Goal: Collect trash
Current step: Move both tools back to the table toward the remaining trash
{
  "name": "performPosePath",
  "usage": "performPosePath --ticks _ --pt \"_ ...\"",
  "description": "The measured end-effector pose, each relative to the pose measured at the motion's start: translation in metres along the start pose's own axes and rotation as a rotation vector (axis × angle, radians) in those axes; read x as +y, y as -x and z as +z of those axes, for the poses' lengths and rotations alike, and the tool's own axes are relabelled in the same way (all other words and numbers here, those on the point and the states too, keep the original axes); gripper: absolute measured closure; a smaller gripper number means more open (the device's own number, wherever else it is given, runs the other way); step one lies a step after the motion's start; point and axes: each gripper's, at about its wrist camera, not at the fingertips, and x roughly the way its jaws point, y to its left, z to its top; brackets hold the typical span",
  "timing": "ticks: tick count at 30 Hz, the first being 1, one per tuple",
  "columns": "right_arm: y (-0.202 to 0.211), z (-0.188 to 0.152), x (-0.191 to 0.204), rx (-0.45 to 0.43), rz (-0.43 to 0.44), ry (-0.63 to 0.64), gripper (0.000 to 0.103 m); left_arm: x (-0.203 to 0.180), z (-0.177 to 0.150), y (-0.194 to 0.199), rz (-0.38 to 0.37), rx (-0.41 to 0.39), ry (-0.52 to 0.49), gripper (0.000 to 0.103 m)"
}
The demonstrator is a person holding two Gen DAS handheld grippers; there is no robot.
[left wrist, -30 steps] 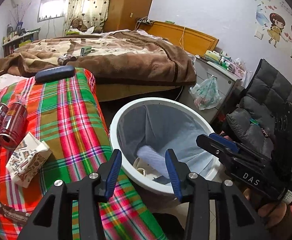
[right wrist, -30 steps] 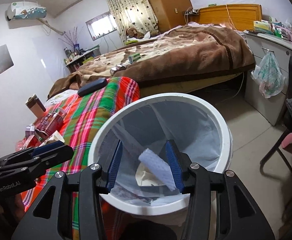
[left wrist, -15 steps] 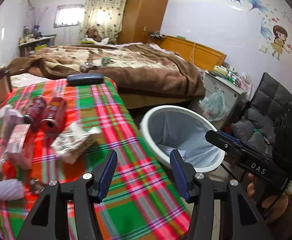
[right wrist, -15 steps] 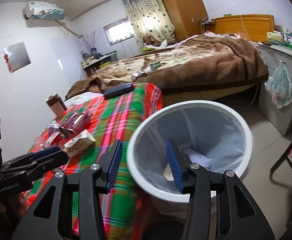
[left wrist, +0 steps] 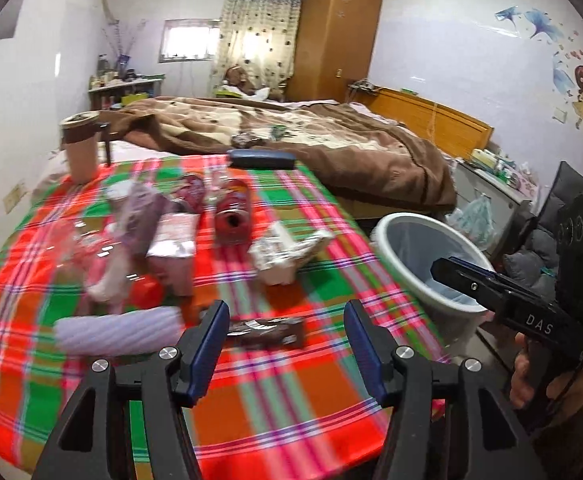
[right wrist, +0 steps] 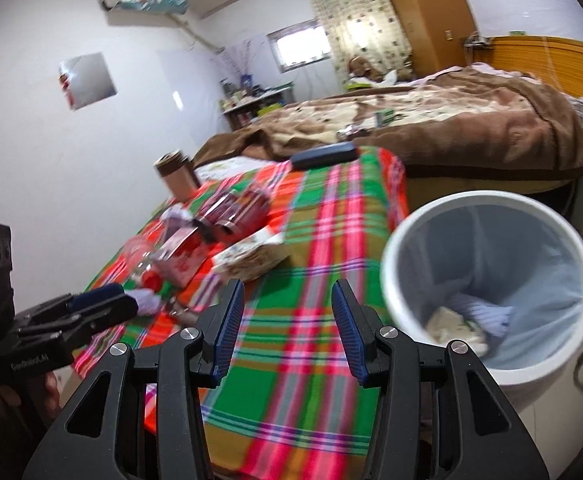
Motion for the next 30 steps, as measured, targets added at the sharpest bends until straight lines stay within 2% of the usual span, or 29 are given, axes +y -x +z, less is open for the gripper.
performPosePath --ticks 8,13,18,22,25,30 --pt "-0.023 -0.011 0.035 0.061 0.050 0.061 0.056 0.052 -0.012 0.012 0.077 0.004 0.058 0.043" --pt "-0.038 -0.014 0.056 0.098 0.069 0.107 0.056 0.081 -0.017 0.015 0.101 0.010 0.095 0.041" --pt "-0.049 -0.017 0.070 0.112 0.057 0.147 0.050 0.103 -0.019 0.013 0.131 0.029 0.067 0.041" --pt "-0.067 -0.018 0.085 0.157 0.045 0.193 0.050 0.114 -0.013 0.007 0.158 0.042 0.038 0.038" --pt "-0.078 -0.018 0.095 0.190 0.045 0.229 0.050 0.123 -0.007 0.003 0.141 0.037 0.015 0.035" --pt "-0.089 -0.020 0.106 0.244 0.043 0.276 0.050 0.141 -0.002 -0.013 0.141 0.078 0.001 0.035"
